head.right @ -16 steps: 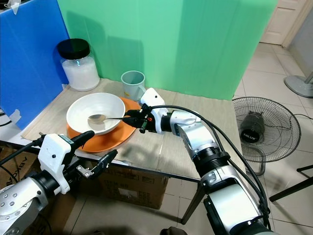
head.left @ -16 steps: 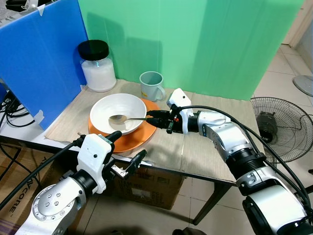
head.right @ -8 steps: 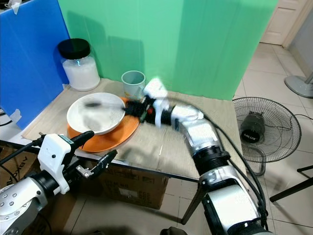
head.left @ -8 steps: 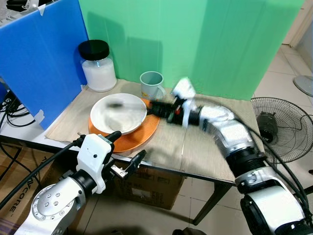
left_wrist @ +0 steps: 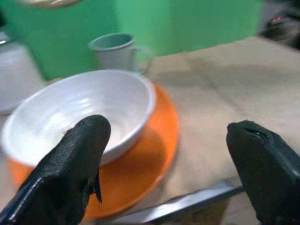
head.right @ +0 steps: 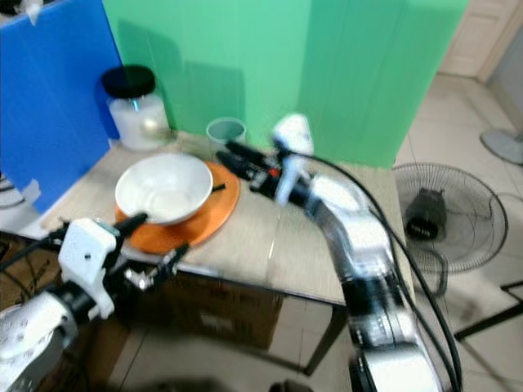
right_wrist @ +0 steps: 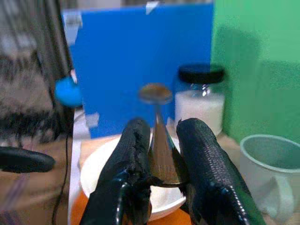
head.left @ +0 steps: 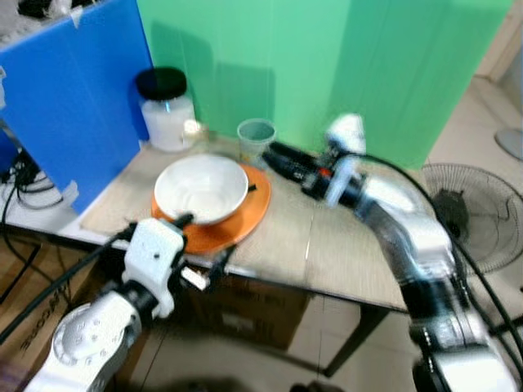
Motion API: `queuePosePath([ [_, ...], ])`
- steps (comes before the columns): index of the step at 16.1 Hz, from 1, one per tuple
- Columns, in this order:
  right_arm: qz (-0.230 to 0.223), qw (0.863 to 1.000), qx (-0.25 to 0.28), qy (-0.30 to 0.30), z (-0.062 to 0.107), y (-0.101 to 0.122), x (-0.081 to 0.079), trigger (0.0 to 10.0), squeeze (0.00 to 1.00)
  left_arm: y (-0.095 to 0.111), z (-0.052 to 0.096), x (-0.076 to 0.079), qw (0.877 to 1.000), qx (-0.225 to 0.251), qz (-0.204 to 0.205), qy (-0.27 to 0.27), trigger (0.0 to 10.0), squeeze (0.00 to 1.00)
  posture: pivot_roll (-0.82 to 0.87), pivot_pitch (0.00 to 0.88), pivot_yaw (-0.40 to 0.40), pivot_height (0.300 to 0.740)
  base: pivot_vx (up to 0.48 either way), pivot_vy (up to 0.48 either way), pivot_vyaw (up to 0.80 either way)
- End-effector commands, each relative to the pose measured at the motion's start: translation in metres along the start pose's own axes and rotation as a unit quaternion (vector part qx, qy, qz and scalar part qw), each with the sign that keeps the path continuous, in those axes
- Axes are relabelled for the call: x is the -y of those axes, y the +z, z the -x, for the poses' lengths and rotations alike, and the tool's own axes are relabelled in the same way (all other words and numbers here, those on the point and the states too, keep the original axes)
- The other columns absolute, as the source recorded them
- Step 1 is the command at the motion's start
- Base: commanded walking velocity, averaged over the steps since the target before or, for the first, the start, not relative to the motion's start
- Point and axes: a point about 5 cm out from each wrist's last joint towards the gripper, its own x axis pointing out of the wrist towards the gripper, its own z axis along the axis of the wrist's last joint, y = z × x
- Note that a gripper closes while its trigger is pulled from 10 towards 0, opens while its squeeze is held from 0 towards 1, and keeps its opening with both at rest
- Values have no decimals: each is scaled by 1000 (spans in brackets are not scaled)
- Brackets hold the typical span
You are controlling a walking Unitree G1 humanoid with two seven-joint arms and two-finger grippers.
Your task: Setting the table
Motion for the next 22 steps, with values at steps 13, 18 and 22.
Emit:
queuePosePath([
  [13,11,968,61,-242,76,11,-15,10000,0,3,-16,-9,983,28,-4,180,10000,0,-86,0,42,740,0,0,-677],
  [18,9,961,53,-270,80,3,-28,10000,0,-2,-16,-10,978,21,-14,209,10000,0,-95,0,42,740,0,0,-800],
  [22,11,959,52,-280,82,4,-28,10000,0,-2,-17,-10,977,20,-4,214,10000,0,-98,0,40,740,0,0,-800],
])
